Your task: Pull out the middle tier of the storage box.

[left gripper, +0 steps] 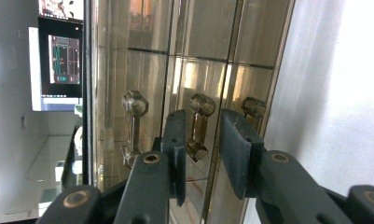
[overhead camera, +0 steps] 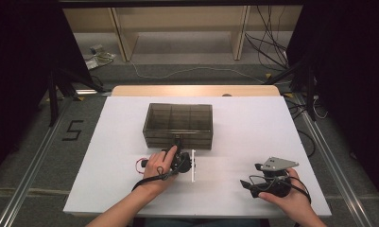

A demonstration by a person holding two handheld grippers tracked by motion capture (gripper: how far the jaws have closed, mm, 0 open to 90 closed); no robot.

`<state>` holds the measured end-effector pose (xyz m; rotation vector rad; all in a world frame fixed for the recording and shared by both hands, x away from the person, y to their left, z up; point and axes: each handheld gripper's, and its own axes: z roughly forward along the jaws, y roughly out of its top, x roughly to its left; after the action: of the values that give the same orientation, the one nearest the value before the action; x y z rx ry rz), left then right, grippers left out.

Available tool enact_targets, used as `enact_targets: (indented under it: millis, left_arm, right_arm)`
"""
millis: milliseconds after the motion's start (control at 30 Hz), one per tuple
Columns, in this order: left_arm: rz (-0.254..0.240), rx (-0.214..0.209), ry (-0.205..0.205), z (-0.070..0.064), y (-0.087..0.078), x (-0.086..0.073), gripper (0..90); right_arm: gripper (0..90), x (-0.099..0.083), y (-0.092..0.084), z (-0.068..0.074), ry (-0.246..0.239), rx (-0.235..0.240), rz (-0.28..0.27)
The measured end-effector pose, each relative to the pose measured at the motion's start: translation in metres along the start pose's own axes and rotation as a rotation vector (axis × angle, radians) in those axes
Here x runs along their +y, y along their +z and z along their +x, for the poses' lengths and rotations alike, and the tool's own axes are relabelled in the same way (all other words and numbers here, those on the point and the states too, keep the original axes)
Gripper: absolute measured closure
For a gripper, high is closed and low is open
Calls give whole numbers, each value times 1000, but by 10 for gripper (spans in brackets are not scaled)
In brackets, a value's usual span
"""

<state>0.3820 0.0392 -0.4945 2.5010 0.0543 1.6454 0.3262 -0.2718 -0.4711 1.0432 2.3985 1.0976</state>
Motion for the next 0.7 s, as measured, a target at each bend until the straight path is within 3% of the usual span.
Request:
enact_targets:
  millis: [333, 700]
  left_arm:
    - [35, 30, 44, -2, 0, 3, 776]
    - [35, 16, 30, 1, 0, 2, 792]
  right_arm:
    - [165, 0, 0, 0, -2, 0, -1]
    - [166, 0, 0, 0, -1, 0, -1]
